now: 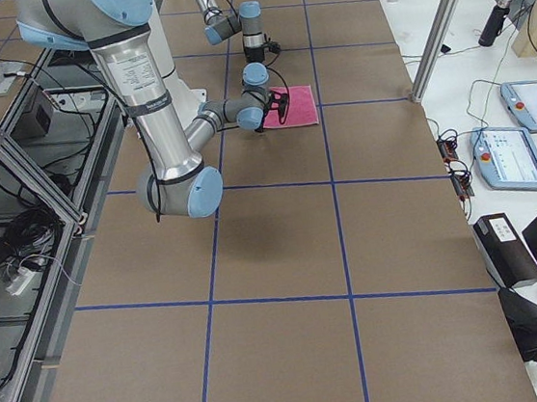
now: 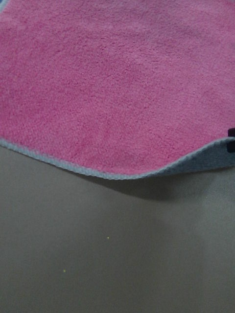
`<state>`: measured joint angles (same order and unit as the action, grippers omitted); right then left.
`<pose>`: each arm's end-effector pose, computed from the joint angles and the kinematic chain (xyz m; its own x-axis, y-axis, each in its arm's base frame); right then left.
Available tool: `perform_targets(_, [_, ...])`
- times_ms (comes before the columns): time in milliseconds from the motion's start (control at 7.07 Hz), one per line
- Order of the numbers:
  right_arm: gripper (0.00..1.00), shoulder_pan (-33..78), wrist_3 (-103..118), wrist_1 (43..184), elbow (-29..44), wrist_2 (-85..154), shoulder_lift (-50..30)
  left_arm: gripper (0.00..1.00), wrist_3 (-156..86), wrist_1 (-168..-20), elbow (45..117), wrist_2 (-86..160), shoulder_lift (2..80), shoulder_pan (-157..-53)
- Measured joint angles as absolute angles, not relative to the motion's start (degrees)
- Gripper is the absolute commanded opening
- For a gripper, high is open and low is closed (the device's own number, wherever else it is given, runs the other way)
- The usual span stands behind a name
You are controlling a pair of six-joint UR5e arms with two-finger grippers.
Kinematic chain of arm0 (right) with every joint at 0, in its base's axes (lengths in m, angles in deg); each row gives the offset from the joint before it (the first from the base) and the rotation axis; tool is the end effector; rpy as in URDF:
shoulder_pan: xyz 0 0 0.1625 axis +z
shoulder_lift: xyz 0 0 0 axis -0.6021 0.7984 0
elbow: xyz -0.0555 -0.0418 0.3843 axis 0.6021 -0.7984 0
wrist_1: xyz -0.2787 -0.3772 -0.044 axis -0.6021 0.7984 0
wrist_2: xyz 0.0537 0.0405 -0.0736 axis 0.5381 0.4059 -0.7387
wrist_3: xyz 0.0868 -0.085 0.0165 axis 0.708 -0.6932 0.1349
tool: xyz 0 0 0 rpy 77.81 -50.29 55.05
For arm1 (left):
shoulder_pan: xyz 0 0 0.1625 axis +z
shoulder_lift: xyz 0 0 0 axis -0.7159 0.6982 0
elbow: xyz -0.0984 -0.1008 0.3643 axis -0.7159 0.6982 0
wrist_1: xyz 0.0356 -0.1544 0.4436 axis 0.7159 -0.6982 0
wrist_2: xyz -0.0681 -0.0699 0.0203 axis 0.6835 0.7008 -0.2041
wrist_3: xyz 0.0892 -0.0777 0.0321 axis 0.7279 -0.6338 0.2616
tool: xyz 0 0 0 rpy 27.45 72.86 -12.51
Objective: Fold towel twice with both arms
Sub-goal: 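Lower the right gripper onto the towel's opposite corner and grasp it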
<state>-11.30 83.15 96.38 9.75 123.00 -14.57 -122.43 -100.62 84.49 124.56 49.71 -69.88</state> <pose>-0.5958 -0.3852 0.2615 0.4412 0.2536 0.8608 -0.1354 0.9671 -0.2155 0.6101 -0.3759 0.2122 0.3304 -0.3659 -0.8700 0.1869 0.9289 -0.3197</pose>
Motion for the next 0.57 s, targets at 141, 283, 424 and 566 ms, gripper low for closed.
perform_targets(141, [0.81,-11.43,83.17,96.38,9.78,123.05,-14.52,0.0,-122.43,-100.66,84.5,124.57,49.71,-69.88])
perform_targets(283, [0.81,-11.57,83.19,96.38,9.77,123.1,-14.45,0.0,-122.43,-100.71,84.52,124.57,49.71,-69.88])
perform_targets(424, [0.77,-11.68,83.17,96.38,9.75,123.14,-14.4,0.0,-122.43,-100.75,84.53,124.57,49.71,-69.88])
perform_targets(566, [0.68,-11.74,83.17,96.38,9.73,123.16,-14.38,0.0,-122.43,-100.77,84.56,124.57,49.71,-69.88])
